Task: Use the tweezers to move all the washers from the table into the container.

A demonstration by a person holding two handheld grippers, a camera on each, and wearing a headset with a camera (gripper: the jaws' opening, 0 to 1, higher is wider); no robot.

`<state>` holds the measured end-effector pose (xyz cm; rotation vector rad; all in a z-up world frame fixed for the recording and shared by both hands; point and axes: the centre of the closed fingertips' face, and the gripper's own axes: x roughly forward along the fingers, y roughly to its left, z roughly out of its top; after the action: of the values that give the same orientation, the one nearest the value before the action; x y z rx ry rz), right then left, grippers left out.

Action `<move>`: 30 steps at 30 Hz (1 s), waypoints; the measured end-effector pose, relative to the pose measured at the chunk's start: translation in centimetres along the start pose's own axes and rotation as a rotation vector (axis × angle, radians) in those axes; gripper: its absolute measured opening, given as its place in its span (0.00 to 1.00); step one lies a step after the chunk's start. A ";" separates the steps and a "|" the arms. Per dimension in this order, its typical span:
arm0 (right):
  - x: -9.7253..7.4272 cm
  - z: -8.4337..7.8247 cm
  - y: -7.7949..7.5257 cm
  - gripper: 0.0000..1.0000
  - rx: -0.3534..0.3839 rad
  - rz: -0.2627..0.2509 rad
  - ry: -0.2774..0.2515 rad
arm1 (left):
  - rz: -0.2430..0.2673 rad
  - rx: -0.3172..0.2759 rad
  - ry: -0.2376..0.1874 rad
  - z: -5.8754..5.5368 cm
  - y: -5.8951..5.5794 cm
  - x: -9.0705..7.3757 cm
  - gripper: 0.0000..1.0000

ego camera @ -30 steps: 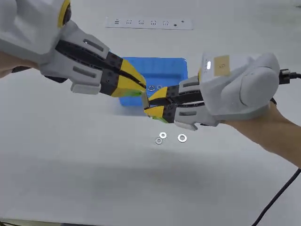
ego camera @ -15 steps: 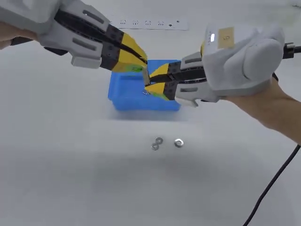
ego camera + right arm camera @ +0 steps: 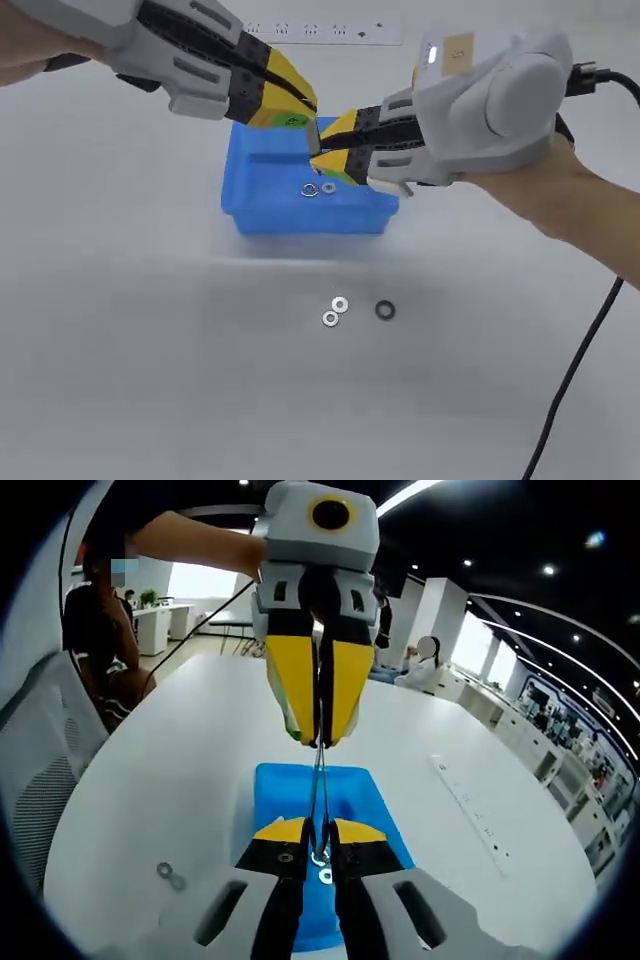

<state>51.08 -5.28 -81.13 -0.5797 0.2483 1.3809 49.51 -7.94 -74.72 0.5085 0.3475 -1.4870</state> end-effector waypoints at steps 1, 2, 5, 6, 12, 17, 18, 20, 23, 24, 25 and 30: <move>0.2 -0.4 0.0 0.09 0.008 0.006 0.007 | -0.002 -0.007 0.004 -0.5 0.1 0.3 0.06; 0.5 -0.8 0.0 0.09 0.013 0.011 0.014 | -0.001 -0.015 0.005 -0.8 0.1 0.5 0.06; 0.9 -1.7 0.1 0.10 0.040 0.022 0.024 | -0.002 -0.037 0.004 -1.6 0.4 0.9 0.06; 1.0 -1.9 0.0 0.10 0.046 0.022 0.024 | 0.001 -0.045 0.002 -1.8 0.6 1.1 0.06; 1.1 -2.6 0.0 0.10 0.087 0.025 0.030 | 0.004 -0.062 0.006 -2.4 0.9 1.5 0.06; 1.2 -2.9 0.2 0.10 0.098 0.027 0.035 | 0.001 -0.063 0.011 -2.5 0.8 1.7 0.06; 1.2 -3.0 0.1 0.10 0.104 0.027 0.033 | 0.002 -0.061 0.010 -2.5 0.8 1.7 0.06; 1.2 -2.9 0.1 0.11 0.113 0.024 0.033 | 0.002 -0.064 0.008 -2.5 0.7 1.7 0.06; 1.1 -2.8 0.1 0.11 0.109 0.024 0.036 | 0.006 -0.061 0.009 -2.3 0.7 1.7 0.06; 1.1 -2.6 0.2 0.11 0.108 0.025 0.033 | 0.006 -0.061 0.008 -2.2 0.7 1.6 0.06; 1.1 -2.5 0.2 0.11 0.109 0.025 0.031 | 0.007 -0.059 0.007 -2.1 0.6 1.6 0.06; 1.1 -2.1 0.0 0.11 0.130 0.023 0.010 | 0.016 -0.051 0.003 -1.5 0.5 1.2 0.06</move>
<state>51.63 -5.48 -83.41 -0.4771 0.3509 1.3732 50.22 -8.18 -76.61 0.4713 0.3820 -1.4586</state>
